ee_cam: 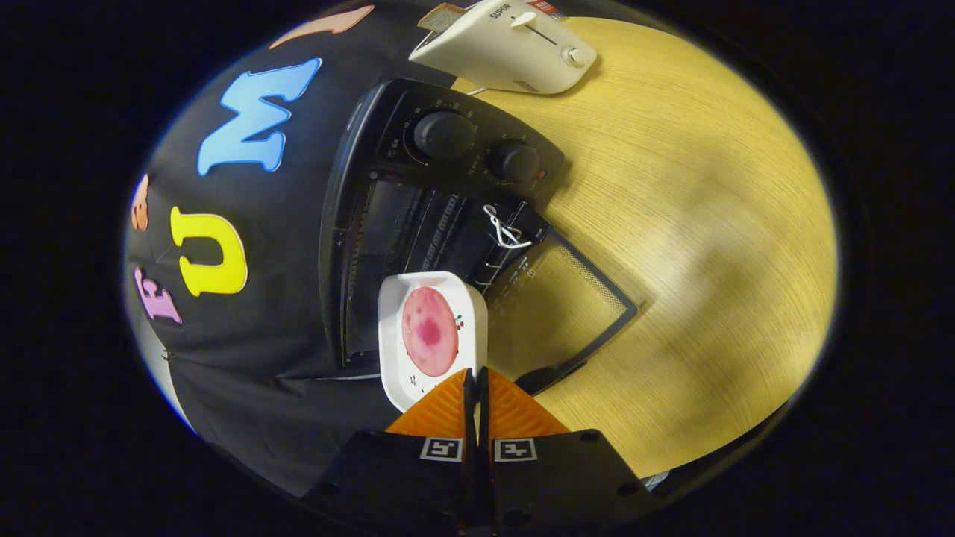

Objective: Open the toaster oven, put the food inside, and close the toaster oven door.

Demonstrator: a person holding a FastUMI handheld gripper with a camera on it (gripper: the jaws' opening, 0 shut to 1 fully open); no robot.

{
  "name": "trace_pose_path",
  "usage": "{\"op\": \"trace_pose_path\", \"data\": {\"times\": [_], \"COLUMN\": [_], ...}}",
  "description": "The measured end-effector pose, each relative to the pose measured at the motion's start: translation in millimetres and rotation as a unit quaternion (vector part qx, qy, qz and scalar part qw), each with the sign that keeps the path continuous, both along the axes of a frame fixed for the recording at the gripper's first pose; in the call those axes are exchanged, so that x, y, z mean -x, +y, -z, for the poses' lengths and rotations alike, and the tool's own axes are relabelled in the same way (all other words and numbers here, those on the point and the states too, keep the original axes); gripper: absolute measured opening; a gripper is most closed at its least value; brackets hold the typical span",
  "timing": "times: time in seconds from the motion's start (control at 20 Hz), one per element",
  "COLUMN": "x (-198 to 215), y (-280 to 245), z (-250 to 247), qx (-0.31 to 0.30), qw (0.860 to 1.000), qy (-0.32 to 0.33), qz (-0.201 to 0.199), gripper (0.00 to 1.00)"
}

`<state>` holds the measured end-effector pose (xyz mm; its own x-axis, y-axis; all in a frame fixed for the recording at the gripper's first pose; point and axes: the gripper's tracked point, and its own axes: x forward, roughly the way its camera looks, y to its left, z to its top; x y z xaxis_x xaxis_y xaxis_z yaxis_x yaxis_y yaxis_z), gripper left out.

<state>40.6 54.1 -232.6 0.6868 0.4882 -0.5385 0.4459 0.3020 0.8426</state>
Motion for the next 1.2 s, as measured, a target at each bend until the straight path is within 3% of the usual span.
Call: {"op": "trace_pose_path", "data": {"times": [0.65, 1.2], "x": [-85, -111], "y": [-6, 7], "z": [12, -13], "qx": [-0.026, -0.028], "qw": [0.991, 0.985], "qy": [-0.021, -0.069], "qz": [0.128, 0.157], "gripper": [0.02, 0.02]}}
